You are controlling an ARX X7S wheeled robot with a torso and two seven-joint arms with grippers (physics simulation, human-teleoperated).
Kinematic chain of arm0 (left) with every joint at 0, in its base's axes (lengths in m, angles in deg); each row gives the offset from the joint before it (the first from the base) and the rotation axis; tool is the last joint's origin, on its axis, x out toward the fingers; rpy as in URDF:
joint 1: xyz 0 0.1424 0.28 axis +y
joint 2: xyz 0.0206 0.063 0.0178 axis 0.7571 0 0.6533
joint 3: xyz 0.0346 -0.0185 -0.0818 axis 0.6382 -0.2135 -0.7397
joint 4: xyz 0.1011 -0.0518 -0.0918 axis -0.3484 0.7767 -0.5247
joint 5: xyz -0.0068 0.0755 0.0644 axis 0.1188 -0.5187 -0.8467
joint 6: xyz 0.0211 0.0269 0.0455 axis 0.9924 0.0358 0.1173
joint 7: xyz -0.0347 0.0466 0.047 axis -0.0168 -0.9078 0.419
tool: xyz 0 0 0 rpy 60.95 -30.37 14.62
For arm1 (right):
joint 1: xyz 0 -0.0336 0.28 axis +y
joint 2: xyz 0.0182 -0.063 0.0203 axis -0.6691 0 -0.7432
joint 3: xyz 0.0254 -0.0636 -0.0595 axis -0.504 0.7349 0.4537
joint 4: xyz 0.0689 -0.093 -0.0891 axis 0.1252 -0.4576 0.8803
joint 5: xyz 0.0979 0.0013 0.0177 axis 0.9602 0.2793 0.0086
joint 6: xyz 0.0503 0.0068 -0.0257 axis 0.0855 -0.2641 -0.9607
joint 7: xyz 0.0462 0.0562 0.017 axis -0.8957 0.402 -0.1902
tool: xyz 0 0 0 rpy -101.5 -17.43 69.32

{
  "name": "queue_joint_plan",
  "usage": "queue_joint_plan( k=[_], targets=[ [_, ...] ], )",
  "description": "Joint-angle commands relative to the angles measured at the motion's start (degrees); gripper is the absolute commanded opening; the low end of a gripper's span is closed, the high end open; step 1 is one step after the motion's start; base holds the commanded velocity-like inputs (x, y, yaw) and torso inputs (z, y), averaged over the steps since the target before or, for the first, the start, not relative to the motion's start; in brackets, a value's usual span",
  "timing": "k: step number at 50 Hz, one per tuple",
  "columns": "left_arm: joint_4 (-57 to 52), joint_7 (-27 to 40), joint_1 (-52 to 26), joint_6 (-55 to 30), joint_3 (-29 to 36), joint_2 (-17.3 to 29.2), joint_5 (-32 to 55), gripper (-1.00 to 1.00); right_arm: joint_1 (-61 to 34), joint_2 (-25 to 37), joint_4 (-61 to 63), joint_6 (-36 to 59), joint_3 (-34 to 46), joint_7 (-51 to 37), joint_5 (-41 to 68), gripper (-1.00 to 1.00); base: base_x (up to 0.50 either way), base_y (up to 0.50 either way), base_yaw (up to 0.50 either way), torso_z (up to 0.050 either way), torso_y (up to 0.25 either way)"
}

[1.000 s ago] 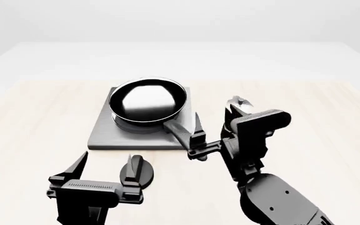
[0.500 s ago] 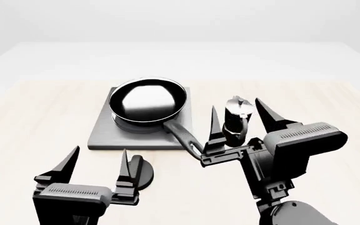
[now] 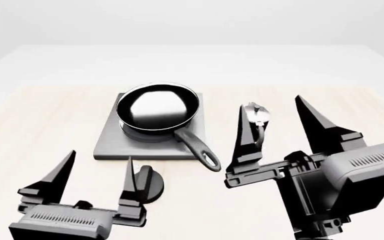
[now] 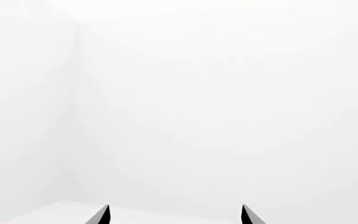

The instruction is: Put the frying pan on the stove.

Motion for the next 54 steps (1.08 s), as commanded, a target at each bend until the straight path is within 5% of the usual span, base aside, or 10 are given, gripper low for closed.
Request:
queue_joint_plan(
  k=[1, 28, 41, 54],
  targets=[
    [-3.8, 1.1, 0.9, -1.0, -0.3, 1.2, -0.8, 1.0, 0.6, 2.2, 5.8, 1.4, -0.9, -2.4, 0.8, 1.0, 0.0, 0.0, 0.0, 0.0, 0.0],
    [-11.6, 3.0, 2.9, -3.2, 0.2, 3.2, -3.1, 1.0, 1.9, 7.5, 12.3, -0.4, -1.9, -6.9, 2.5, 1.0, 0.0, 0.0, 0.0, 0.0, 0.0],
    [-15.4, 3.8, 3.5, -4.7, 0.8, 4.3, -4.3, 1.0, -12.4, 19.6, 12.4, -12.2, 19.0, -19.8, 2.7, 1.0, 0.0, 0.0, 0.0, 0.0, 0.0],
    [-17.5, 4.6, 4.4, -4.7, 1.2, 5.3, -5.2, 1.0, -31.4, 25.2, 12.4, -20.3, 43.9, -29.8, -0.4, 1.0, 0.0, 0.0, 0.0, 0.0, 0.0]
  ],
)
